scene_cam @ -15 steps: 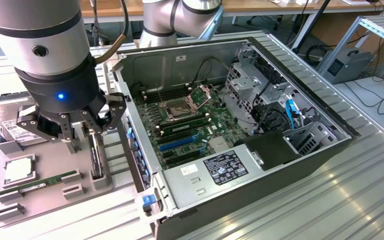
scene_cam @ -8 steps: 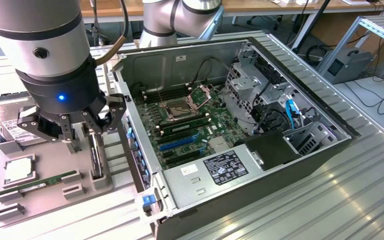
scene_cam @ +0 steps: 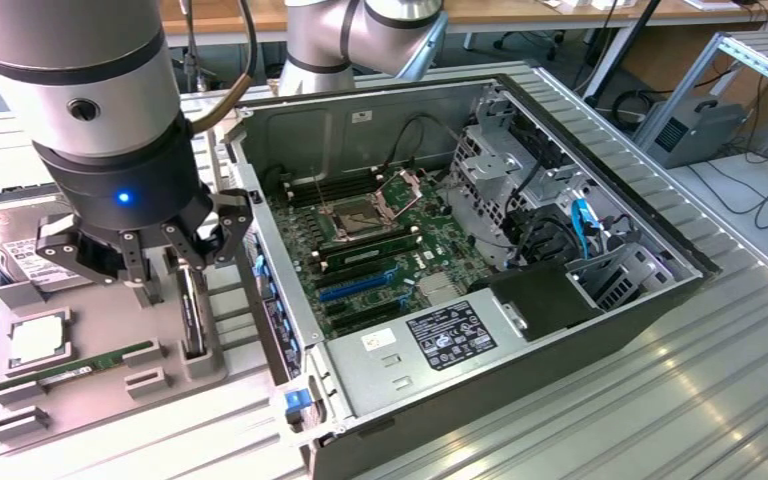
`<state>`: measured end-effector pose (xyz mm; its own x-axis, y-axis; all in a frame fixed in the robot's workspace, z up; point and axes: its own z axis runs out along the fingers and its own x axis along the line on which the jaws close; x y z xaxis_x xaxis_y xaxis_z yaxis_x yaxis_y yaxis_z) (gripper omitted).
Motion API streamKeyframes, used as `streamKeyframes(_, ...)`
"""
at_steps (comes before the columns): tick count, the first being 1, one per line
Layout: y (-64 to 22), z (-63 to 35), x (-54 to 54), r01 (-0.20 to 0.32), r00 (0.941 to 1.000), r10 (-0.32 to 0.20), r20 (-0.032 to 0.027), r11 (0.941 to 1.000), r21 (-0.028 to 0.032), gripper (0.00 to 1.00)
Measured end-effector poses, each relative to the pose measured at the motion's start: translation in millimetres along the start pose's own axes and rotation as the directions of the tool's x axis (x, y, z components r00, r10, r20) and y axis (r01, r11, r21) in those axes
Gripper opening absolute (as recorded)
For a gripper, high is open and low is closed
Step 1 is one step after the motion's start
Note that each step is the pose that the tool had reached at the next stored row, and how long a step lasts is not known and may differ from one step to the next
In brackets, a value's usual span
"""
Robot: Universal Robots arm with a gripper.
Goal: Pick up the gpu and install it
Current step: 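Pick up the gpu and move the gpu toward the slot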
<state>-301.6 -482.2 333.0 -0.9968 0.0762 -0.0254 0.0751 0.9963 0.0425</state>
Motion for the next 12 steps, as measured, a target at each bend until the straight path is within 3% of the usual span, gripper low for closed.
streamKeyframes(12,-0.1,3.2,0.1,0.0,1.0,0.0,0.0,1.0,0.0,0.42)
